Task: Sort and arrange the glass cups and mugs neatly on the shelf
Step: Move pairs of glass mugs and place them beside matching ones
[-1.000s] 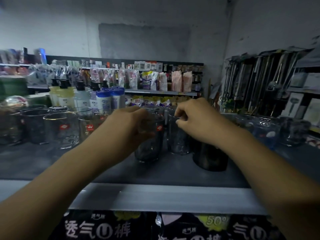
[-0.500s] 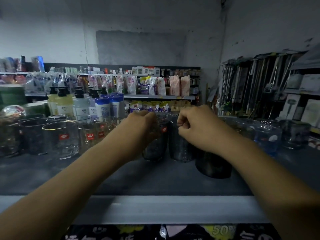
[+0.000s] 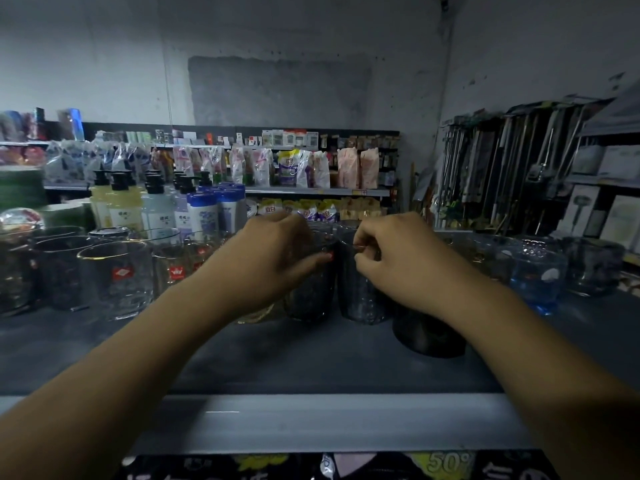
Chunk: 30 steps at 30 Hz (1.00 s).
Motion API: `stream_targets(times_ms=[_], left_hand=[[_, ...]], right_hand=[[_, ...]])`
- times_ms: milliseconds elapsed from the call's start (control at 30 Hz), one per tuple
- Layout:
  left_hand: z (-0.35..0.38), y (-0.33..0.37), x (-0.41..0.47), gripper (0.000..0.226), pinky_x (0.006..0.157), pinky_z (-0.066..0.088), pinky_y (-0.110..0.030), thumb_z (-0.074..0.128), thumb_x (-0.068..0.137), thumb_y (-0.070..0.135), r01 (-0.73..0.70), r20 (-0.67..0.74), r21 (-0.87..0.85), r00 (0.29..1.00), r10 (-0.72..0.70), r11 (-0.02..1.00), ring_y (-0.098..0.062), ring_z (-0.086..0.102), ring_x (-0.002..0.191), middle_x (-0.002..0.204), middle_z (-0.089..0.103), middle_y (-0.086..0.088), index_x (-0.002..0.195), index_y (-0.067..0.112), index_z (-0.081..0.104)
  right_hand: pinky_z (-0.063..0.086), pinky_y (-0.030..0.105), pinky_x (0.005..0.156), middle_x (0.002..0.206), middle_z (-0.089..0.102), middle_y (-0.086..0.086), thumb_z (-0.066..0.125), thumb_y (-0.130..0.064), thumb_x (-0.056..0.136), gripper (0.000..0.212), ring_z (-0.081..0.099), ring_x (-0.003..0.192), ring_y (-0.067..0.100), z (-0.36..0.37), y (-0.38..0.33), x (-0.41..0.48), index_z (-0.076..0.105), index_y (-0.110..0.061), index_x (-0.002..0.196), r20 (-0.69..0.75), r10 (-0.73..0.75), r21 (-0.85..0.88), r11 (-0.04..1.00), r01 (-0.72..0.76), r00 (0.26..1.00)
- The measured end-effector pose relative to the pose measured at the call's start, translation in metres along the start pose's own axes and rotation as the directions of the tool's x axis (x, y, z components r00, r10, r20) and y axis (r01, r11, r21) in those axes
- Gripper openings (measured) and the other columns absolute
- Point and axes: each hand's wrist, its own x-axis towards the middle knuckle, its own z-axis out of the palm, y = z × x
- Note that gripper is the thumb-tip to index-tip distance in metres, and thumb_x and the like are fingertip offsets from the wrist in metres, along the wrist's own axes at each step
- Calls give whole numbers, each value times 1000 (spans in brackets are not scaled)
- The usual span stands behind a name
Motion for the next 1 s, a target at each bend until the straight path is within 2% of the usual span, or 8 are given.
stream_targets(times_ms=[133,233,400,533,633,733,800,1000], left_hand=[[-22,-8,35,27,74,49,-21,53,100,37,28,-39,21,999,-28,999,-9,58,82,104,64,-1,109,14,65],[-23,-26,75,37,81,53,-35,57,100,43,131,118,75,983,-139,989,-21,64,92,105,67,-5,114,10,64],[7,-43,119,63,78,55,-35,55,92,66,259,497,166,811,-307,952,-24,69,95,112,70,-10,115,8,69],[16,-43,132,67,58,59,-31,62,87,67,391,616,151,681,-396,908,-27,74,88,122,60,-8,128,15,59],[19,-43,137,66,54,58,-28,65,88,62,419,639,112,664,-388,901,-31,72,94,130,58,-10,134,16,56],[22,-44,136,52,48,53,-26,64,90,58,418,633,70,683,-364,906,-27,67,92,114,62,-8,121,17,60],[23,-46,133,49,52,55,-29,65,91,57,417,596,38,720,-356,908,-24,65,90,105,60,-3,119,17,62],[26,-46,124,51,70,62,-37,67,91,53,413,528,-19,777,-341,911,-30,66,102,123,59,-7,124,15,67]], right_hand=[[54,29,69,83,66,-3,65,-24,93,11,61,75,8,-5,2,6,71,-16,91,5,-4,36,999,4,1000],[50,24,68,85,66,-6,66,-26,94,9,61,76,5,-10,3,22,72,-19,93,-14,6,80,997,-5,1000],[48,26,73,94,68,-2,67,-27,95,10,60,81,6,-13,16,64,71,-19,93,12,61,28,998,-61,998],[57,34,78,98,72,7,67,-33,95,22,66,86,18,-5,30,90,74,-11,95,154,172,-59,985,-164,973],[57,41,89,108,71,12,68,-37,93,30,67,97,26,0,33,97,73,-9,103,254,218,-89,976,-201,943],[57,42,89,111,71,15,69,-38,92,34,67,100,29,4,32,98,73,-7,105,268,225,-119,973,-199,937],[58,44,90,112,71,15,68,-38,92,33,68,100,30,5,31,98,73,-8,105,260,228,-127,971,-200,938],[59,40,84,103,74,12,61,-32,97,26,68,91,27,8,30,91,77,-11,96,257,198,-114,978,-173,946]])
